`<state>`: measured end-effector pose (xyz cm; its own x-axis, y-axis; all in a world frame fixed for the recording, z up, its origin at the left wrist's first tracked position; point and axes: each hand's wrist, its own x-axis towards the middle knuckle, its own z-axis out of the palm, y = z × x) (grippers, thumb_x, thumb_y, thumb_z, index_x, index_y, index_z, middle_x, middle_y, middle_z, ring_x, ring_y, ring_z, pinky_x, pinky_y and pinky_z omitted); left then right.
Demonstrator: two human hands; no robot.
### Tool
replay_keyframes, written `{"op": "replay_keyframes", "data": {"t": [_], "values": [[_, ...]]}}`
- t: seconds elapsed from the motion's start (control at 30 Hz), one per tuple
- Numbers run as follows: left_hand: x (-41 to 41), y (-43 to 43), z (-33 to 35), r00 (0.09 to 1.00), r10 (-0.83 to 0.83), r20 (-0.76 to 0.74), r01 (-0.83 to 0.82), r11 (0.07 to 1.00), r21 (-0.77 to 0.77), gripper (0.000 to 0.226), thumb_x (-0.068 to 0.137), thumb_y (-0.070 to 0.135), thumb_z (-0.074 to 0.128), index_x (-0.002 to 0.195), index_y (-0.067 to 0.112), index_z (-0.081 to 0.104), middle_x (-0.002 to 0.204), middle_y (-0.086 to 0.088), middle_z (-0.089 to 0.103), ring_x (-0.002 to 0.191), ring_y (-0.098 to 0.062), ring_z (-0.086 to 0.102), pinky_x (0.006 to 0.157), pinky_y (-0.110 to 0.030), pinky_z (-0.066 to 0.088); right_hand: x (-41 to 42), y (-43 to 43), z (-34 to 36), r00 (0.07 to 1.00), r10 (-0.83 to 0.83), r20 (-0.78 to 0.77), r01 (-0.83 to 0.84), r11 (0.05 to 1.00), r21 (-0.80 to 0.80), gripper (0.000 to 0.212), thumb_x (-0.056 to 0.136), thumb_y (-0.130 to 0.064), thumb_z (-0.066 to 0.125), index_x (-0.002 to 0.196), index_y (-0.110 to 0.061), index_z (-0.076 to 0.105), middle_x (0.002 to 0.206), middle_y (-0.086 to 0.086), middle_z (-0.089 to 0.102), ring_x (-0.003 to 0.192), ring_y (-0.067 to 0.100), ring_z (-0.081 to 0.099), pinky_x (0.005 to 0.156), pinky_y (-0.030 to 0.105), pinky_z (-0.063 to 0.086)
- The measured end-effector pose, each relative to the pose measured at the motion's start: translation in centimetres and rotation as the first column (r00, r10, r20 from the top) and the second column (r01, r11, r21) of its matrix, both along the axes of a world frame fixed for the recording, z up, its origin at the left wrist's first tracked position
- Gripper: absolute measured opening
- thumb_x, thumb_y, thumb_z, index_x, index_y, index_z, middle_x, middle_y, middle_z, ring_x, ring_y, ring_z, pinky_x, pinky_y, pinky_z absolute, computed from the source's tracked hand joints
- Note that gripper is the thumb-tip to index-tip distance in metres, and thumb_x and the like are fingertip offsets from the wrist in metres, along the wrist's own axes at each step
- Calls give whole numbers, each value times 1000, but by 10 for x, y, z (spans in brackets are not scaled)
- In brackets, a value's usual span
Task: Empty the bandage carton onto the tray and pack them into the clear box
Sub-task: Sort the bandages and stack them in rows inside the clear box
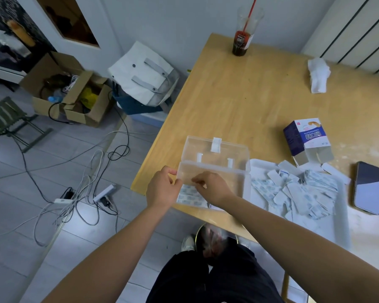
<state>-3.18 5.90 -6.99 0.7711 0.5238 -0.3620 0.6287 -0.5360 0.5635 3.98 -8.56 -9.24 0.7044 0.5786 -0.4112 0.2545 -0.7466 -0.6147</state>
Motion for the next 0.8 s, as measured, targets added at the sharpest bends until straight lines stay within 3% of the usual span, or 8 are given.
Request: {"op": "replay_keyframes", "data": {"t": [0.17, 0.23, 0.37, 0.4, 0.43, 0.57, 0.67, 0.8], "values": [[11, -15, 12, 993, 36, 113, -51, 990, 133, 32, 87, 21, 58, 118, 16, 50, 116, -4, 49, 88, -19, 54, 67, -32, 44, 15, -42, 40, 986, -158, -50, 166, 947, 275, 29, 92, -5, 47, 99, -19, 71, 77, -7, 70, 73, 14, 65, 71, 24, 52], [25, -29, 20, 972, -44, 232, 8, 988, 156, 30, 86, 13, 56, 116, 16, 51, 114, -4, 49, 93, -19, 55, 67, -34, 45, 23, -64, 47, 952, -298, -64, 303, 900, 314, 29, 91, -5, 46, 94, -21, 70, 70, -6, 68, 64, 18, 60, 63, 24, 48], [48, -64, 28, 905, -273, 326, 256, 962, 96, 18, 87, 8, 51, 98, 19, 61, 96, 6, 51, 73, -12, 52, 69, -31, 46, 33, -104, 43, 891, -451, -63, 449, 849, 279, 30, 89, -3, 46, 86, -22, 70, 63, -7, 65, 57, 15, 56, 54, 22, 42], [71, -132, 29, 846, -429, 318, 437, 898, 50, 18, 88, 9, 49, 94, 19, 62, 92, 8, 50, 71, -11, 50, 69, -28, 44, 39, -174, 43, 813, -580, -43, 574, 788, 221, 29, 89, -4, 46, 87, -21, 69, 64, -7, 65, 58, 17, 57, 53, 22, 41], [76, -147, 28, 804, -523, 281, 535, 844, 39, 19, 89, 10, 48, 93, 20, 63, 88, 9, 50, 72, -9, 49, 70, -27, 43, 42, -192, 38, 800, -599, -32, 596, 788, 154, 27, 90, -6, 47, 90, -20, 69, 67, -7, 66, 61, 18, 58, 54, 24, 42], [86, -186, 18, 677, -712, 187, 725, 688, -5, 18, 90, 15, 50, 95, 21, 66, 88, 4, 57, 80, -12, 49, 74, -28, 43, 42, -233, 23, 855, -500, -135, 486, 865, -123, 16, 90, -10, 55, 97, -13, 70, 79, 5, 69, 62, 13, 59, 55, 20, 46], [92, -219, 5, 658, -748, 84, 752, 651, -99, 21, 91, 16, 51, 110, 20, 61, 104, -3, 57, 86, -18, 55, 75, -27, 40, 47, -270, 18, 807, -589, -51, 584, 807, -86, 17, 91, -9, 54, 96, -16, 69, 83, 3, 69, 68, 16, 63, 65, 29, 53], [105, -244, -7, 619, -785, -16, 776, 615, -139, 38, 93, 21, 49, 130, 29, 48, 118, -2, 48, 97, -21, 56, 84, -31, 45, 71, -304, 14, 783, -600, 167, 613, 790, -34, 26, 87, -8, 55, 111, -15, 62, 104, 5, 61, 86, 21, 60, 71, 30, 46]]}}
